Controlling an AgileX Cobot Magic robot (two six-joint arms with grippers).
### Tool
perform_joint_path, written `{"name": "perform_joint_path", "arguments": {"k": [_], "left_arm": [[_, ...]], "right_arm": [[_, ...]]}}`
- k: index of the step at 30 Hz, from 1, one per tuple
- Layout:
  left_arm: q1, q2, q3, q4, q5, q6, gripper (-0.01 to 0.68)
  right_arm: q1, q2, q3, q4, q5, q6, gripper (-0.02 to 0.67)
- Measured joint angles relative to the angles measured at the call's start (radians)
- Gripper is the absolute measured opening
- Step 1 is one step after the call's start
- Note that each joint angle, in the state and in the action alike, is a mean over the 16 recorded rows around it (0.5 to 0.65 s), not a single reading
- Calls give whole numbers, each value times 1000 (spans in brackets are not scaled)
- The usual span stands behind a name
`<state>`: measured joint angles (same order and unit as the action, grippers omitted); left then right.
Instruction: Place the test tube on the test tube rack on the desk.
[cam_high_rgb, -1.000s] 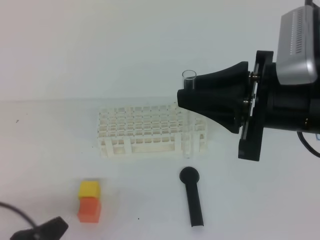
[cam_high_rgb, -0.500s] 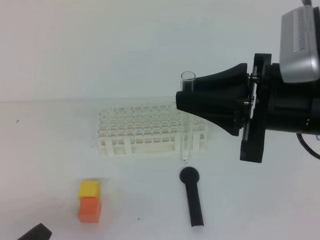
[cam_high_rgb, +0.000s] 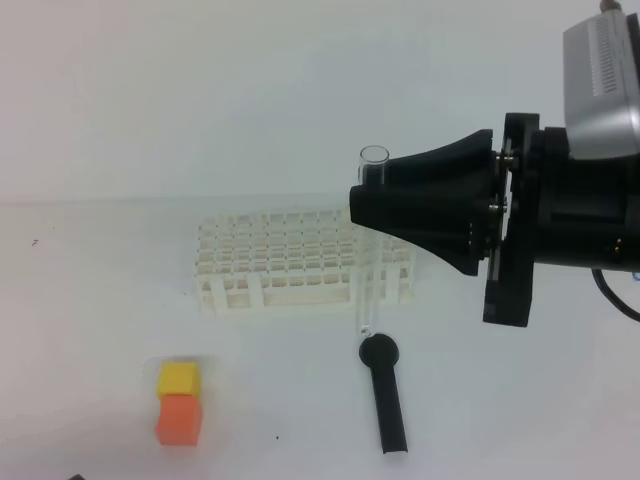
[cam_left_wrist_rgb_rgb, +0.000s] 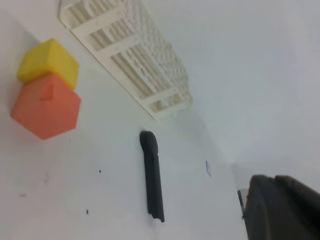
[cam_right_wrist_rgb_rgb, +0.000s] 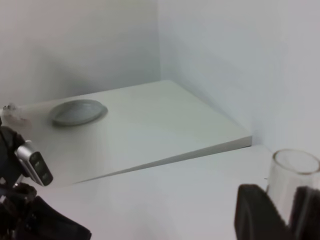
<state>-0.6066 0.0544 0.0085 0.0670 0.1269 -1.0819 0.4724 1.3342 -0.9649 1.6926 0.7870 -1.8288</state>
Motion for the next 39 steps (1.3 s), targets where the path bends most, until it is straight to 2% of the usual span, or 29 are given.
{"name": "perform_joint_path", "arguments": {"k": [22, 30, 39], "left_arm": [[0, -31, 16, 9, 98, 47, 6], [0, -31, 20, 10, 136, 184, 6], [0, -31, 22, 11, 183, 492, 6]], "right_arm": [[0, 0, 0, 0, 7, 1, 125], [0, 0, 0, 0, 18, 1, 125], [0, 0, 0, 0, 24, 1, 125]]}}
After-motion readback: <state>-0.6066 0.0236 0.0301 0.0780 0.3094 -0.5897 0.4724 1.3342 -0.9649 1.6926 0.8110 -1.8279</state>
